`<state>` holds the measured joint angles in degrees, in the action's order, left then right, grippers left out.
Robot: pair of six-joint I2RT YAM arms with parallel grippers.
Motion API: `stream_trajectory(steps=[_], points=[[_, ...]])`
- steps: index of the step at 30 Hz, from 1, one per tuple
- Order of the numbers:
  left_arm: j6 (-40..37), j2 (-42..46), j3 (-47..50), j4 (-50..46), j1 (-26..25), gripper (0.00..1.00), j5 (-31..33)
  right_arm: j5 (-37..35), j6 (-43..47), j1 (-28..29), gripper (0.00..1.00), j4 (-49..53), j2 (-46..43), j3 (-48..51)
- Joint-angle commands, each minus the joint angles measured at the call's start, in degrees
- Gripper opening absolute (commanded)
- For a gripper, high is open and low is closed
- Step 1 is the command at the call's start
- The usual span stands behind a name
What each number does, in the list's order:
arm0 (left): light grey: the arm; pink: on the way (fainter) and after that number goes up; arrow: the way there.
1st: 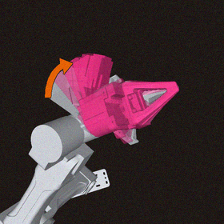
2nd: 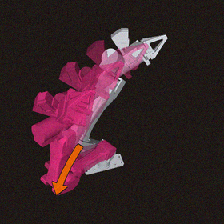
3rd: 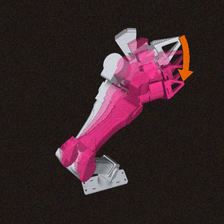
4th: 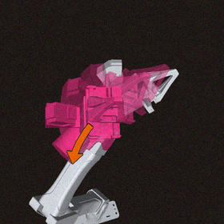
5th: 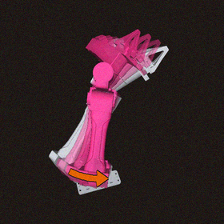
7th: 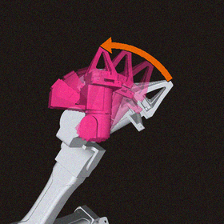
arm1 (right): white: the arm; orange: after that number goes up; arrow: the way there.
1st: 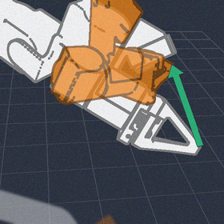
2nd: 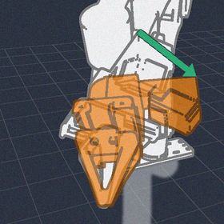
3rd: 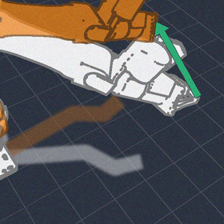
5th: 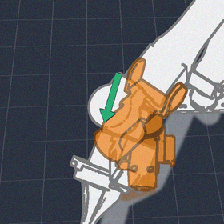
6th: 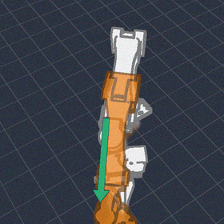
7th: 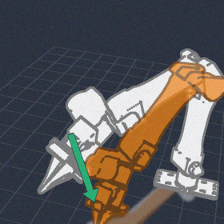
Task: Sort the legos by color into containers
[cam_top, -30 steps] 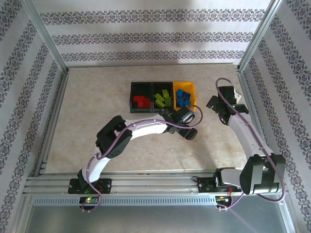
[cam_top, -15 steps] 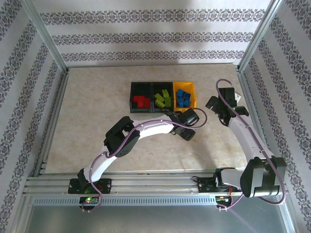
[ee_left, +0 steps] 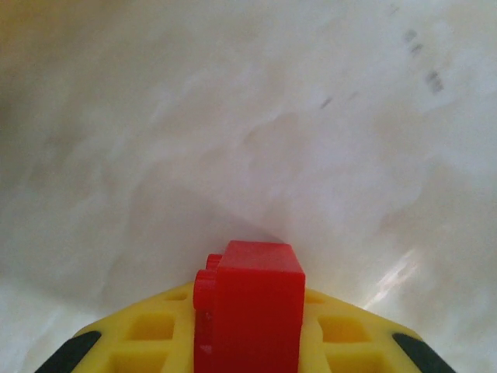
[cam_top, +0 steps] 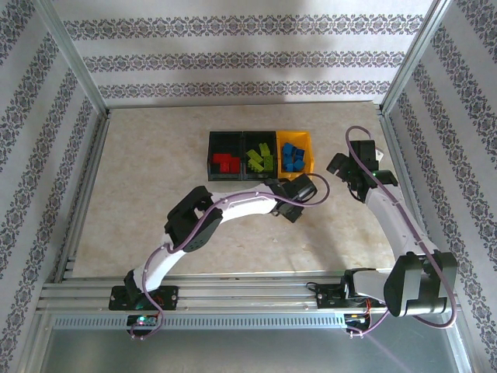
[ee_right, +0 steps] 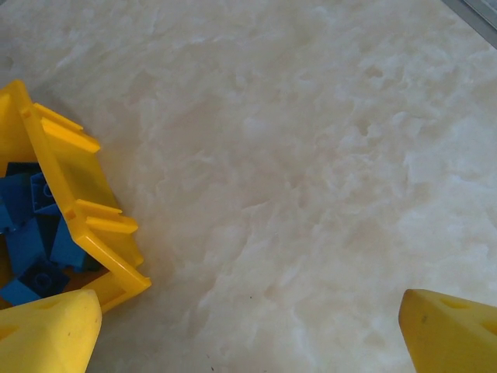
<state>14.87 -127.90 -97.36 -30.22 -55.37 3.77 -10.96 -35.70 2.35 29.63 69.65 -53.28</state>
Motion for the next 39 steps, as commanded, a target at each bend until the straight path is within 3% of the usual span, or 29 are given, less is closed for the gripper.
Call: stream_trajectory(steps=[1,10,14,24,32,39], points=[[2.5,7.9,5.66,1.66,2.93,0.2,4.26,0.98,-0.42,-0.68,0.98,-0.98,-2.17,1.35],[6.1,25.71,20.77,6.0,14.88,0.19,7.57,1.89,-0.74,0.92,0.98,-2.21,-5.96,4.23],[5.33,27.9,21.31,6.34,20.22,0.19,7.66,1.56,-1.12,2.32,0.98,-2.16,-6.63,4.76],[1.55,17.82,8.1,5.96,28.01,0.19,6.37,-2.03,-2.79,9.21,0.98,-1.16,-6.37,5.29],[0.73,8.25,-3.56,2.8,30.72,0.2,6.48,-4.09,-4.62,12.26,0.98,0.34,-6.68,6.07],[0.57,3.85,-8.0,0.91,31.41,0.25,7.05,-4.68,-4.82,12.59,0.98,0.95,-7.39,6.35]])
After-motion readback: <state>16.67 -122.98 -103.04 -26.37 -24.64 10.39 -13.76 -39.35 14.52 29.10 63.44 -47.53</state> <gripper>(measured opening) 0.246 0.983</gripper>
